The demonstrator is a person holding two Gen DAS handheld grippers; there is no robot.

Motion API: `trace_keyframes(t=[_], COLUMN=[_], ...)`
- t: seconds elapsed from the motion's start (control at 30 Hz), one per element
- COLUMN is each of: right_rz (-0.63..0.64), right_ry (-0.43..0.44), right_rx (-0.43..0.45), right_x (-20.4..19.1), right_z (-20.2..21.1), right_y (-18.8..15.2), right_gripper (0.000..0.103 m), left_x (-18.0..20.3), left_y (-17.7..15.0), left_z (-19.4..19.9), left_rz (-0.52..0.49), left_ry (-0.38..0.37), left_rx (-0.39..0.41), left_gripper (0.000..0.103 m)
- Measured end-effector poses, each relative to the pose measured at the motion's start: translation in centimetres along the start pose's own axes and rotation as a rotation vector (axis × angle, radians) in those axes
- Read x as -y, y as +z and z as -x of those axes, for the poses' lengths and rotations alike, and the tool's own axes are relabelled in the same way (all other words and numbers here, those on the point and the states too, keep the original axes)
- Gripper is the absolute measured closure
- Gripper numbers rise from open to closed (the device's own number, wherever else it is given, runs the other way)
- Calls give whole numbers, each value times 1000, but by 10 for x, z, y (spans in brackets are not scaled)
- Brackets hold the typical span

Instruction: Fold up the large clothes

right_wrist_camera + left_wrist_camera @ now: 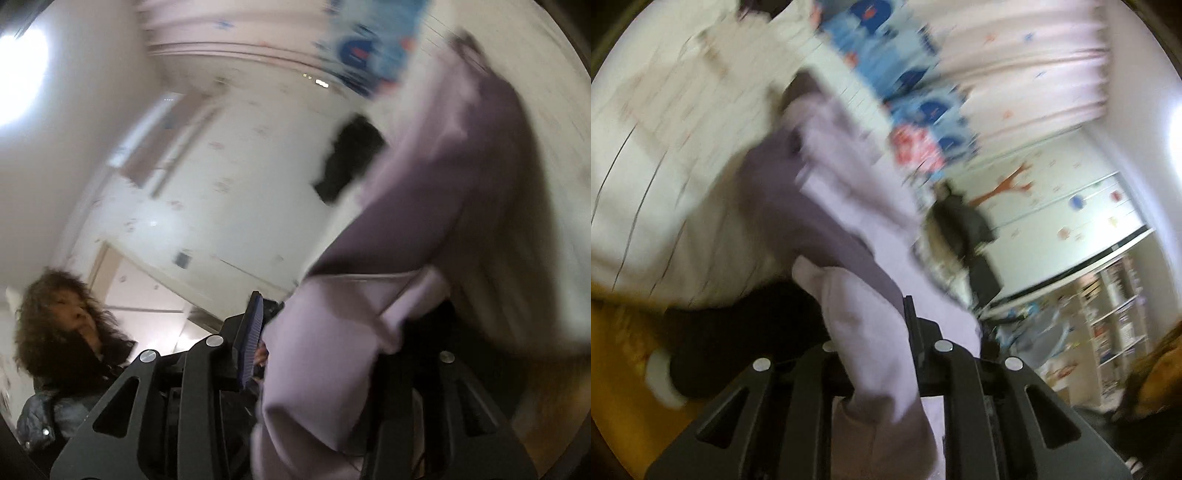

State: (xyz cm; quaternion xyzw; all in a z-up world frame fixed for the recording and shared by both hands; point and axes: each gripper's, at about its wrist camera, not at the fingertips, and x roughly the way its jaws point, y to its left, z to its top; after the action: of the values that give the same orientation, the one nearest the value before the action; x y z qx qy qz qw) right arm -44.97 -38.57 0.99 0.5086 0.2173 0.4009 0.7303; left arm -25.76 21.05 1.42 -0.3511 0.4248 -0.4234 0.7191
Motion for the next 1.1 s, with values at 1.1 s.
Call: trace_keyframes(t=[1.1], right_rz=[-216], right_ry=[-460], right_rx=[316], right_x=[234], right_z=[-126], right_y=[321], right_gripper=[69], left_x=[-146], left_y=[265], left_z=[-214], left_rz=[364], left_ry=[161], left_rx=[339], left_gripper=[78])
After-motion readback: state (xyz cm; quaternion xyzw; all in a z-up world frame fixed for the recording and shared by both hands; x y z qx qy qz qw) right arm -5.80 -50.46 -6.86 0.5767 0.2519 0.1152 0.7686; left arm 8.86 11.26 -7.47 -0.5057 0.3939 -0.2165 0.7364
